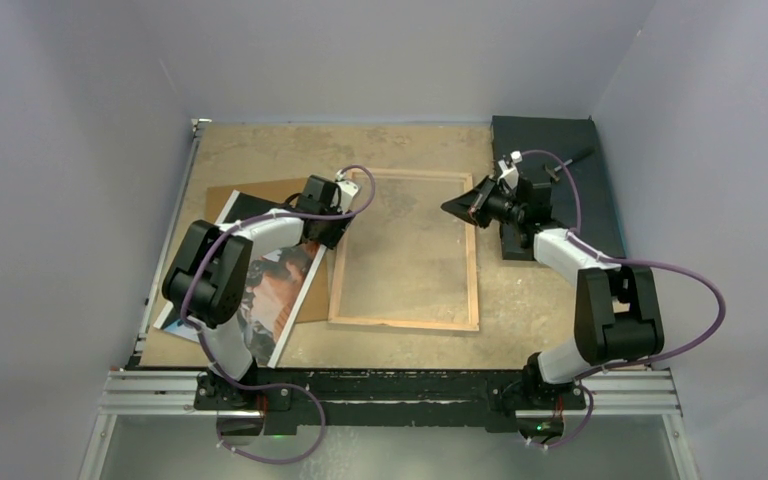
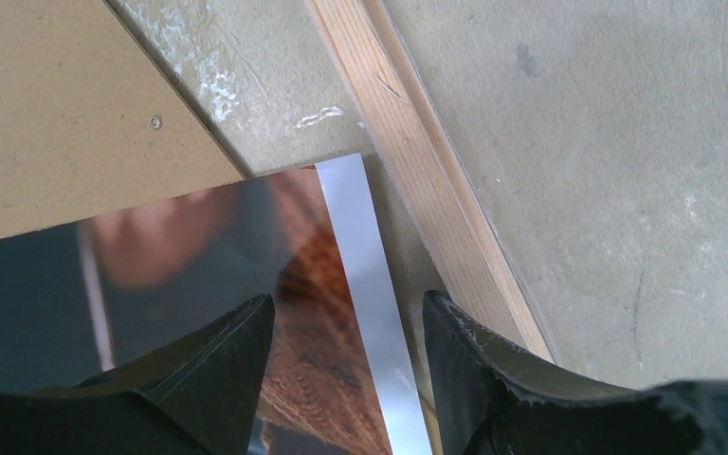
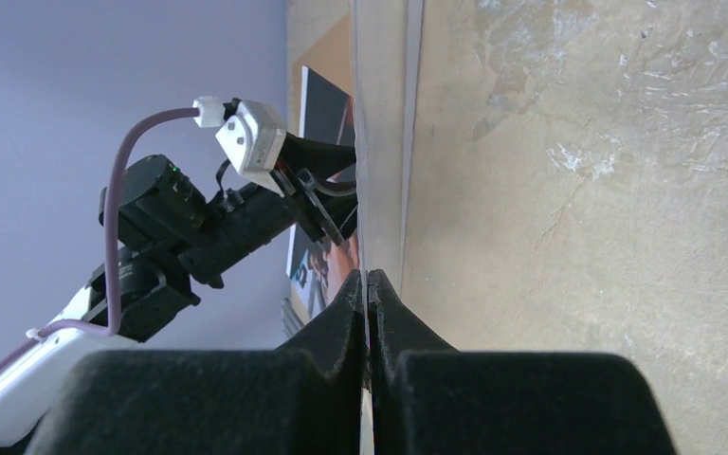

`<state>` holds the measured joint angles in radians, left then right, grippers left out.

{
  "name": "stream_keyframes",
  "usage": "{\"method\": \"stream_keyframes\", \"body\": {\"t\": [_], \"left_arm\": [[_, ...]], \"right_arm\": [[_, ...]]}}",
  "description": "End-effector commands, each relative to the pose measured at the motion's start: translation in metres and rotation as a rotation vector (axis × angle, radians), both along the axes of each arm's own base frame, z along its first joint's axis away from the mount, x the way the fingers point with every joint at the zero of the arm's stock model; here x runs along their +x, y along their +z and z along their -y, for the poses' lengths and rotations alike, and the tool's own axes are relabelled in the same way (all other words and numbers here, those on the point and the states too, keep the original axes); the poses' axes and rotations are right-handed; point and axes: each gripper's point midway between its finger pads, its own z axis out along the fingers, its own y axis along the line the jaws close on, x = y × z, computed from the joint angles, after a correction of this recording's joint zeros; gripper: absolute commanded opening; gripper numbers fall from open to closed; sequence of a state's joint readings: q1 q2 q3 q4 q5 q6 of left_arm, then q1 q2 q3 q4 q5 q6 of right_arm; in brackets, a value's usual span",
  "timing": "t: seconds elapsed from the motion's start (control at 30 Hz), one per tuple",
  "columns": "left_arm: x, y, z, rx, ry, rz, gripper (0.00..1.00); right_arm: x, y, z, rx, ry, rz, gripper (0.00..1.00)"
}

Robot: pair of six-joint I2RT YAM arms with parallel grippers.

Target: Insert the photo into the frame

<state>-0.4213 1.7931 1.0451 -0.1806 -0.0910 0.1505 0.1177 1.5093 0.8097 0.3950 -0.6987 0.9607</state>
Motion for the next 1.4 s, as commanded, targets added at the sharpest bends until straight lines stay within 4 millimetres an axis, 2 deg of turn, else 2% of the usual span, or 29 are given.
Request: {"method": "stream_keyframes", "body": {"t": [0.0,0.13,0.5,0.8,1.0,1.2,1.37], "left_arm": [[-0.019,-0.003,0.018,-0.06,-0.061,-0.048,0.58],[-0.02,-0.003,0.019,-0.071,-0.053,-0.05,0.58],[-0.026,-0.002,0.024,-0.109,-0.06,-0.063,0.57],[-0.026,0.007,0.025,-0.135,-0.053,-0.05,0.56],[-0.023,0.017,0.02,-0.249,0.004,-0.085,0.55],[-0.026,0.016,0.021,-0.285,0.01,-0.097,0.55],[-0.03,0.011,0.019,-0.283,0.01,-0.106,0.55]], "right_arm": [[-0.015,0.019,-0.018,0.043,0.064,0.015,0.0],[-0.013,0.023,-0.02,0.059,0.039,0.004,0.0],[-0.016,0.043,-0.042,0.09,0.048,0.017,0.0],[-0.025,0.027,-0.041,0.08,0.041,-0.014,0.0],[-0.038,0.008,-0.039,0.069,0.047,-0.06,0.0],[-0.043,-0.005,-0.032,0.053,0.024,-0.076,0.0],[-0.043,-0.003,-0.027,0.064,0.009,-0.065,0.0]]}}
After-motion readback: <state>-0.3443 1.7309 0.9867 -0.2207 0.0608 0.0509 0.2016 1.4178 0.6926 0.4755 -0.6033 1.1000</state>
